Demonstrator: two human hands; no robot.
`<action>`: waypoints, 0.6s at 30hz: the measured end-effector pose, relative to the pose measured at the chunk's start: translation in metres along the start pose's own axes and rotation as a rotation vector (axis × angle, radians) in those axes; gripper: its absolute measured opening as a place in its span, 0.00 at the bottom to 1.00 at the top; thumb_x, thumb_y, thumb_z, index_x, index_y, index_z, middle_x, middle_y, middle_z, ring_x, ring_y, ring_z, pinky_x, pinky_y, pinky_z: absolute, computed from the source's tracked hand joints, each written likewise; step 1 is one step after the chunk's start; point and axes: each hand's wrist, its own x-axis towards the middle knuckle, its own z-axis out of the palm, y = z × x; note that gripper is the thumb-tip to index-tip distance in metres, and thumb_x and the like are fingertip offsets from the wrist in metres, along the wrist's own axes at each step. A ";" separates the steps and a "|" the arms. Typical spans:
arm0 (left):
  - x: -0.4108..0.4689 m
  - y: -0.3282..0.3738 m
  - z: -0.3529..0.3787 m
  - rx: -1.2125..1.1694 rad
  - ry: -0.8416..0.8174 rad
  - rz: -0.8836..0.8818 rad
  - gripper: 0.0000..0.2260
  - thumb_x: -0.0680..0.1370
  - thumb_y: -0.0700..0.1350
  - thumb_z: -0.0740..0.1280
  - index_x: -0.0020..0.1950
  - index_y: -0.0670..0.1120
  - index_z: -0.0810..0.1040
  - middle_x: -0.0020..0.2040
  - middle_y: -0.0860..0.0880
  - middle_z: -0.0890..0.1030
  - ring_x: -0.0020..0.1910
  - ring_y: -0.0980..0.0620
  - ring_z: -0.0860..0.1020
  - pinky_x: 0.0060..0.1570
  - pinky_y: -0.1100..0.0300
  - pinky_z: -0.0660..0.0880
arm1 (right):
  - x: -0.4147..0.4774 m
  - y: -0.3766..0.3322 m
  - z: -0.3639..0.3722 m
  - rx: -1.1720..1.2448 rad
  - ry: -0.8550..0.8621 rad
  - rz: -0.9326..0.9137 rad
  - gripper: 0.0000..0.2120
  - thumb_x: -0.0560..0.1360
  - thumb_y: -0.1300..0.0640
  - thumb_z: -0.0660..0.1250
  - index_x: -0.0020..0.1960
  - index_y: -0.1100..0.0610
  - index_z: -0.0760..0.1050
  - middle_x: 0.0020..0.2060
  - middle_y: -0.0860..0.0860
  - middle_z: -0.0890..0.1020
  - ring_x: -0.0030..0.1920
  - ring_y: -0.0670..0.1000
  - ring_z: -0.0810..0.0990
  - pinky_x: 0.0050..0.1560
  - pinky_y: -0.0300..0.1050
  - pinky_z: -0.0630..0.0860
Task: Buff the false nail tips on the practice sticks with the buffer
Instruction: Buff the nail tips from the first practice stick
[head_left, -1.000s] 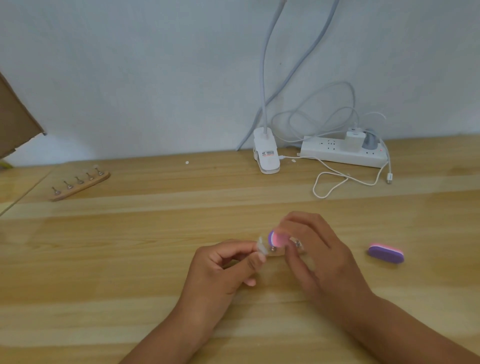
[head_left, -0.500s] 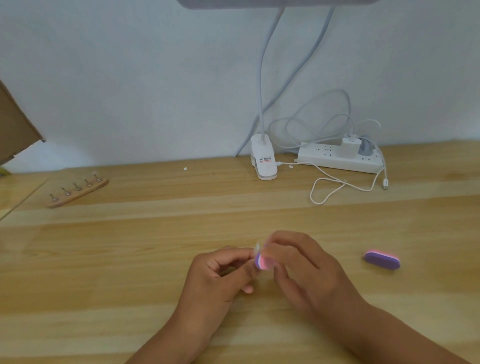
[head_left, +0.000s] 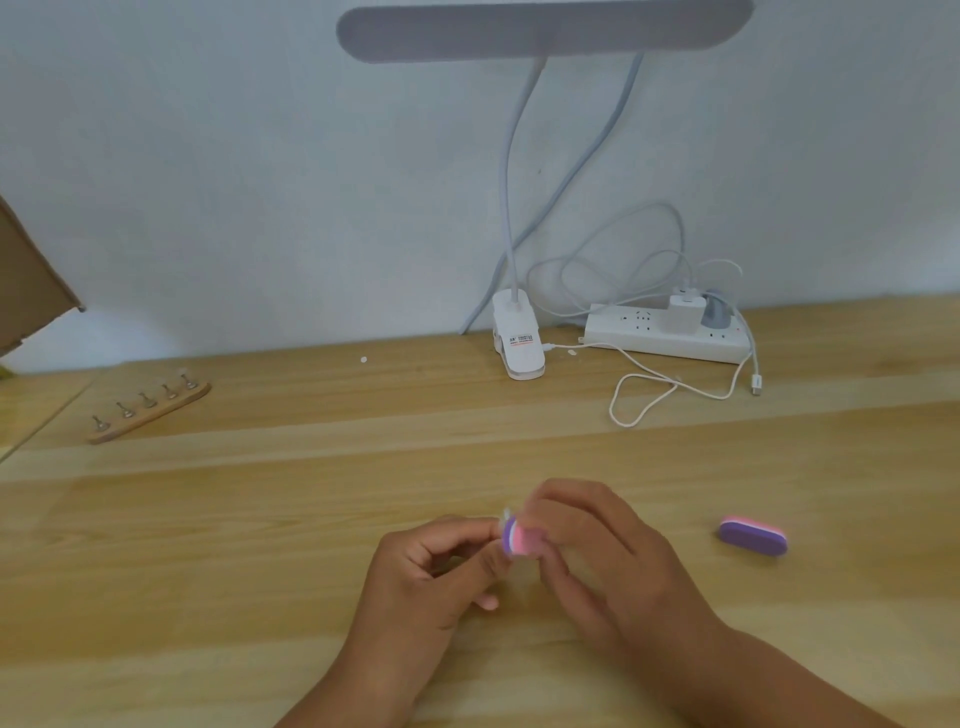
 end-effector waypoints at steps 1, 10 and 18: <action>0.000 0.000 0.000 0.001 -0.008 0.002 0.08 0.66 0.40 0.79 0.44 0.45 0.87 0.43 0.41 0.85 0.34 0.53 0.79 0.30 0.63 0.75 | -0.001 -0.001 0.000 -0.006 -0.028 -0.038 0.14 0.77 0.68 0.66 0.59 0.55 0.75 0.55 0.54 0.79 0.51 0.52 0.80 0.51 0.44 0.78; -0.002 0.003 0.001 -0.011 -0.010 -0.014 0.09 0.65 0.42 0.79 0.44 0.45 0.87 0.43 0.43 0.85 0.36 0.54 0.79 0.31 0.63 0.76 | 0.000 -0.002 0.000 -0.024 -0.017 -0.037 0.13 0.76 0.67 0.66 0.58 0.55 0.75 0.53 0.55 0.80 0.51 0.52 0.80 0.51 0.43 0.78; -0.003 0.004 0.002 -0.023 -0.005 -0.015 0.09 0.66 0.45 0.73 0.45 0.44 0.87 0.44 0.44 0.85 0.36 0.55 0.79 0.32 0.64 0.76 | 0.001 0.001 0.000 -0.041 0.026 0.031 0.13 0.76 0.65 0.64 0.58 0.54 0.73 0.53 0.54 0.79 0.51 0.51 0.80 0.50 0.44 0.78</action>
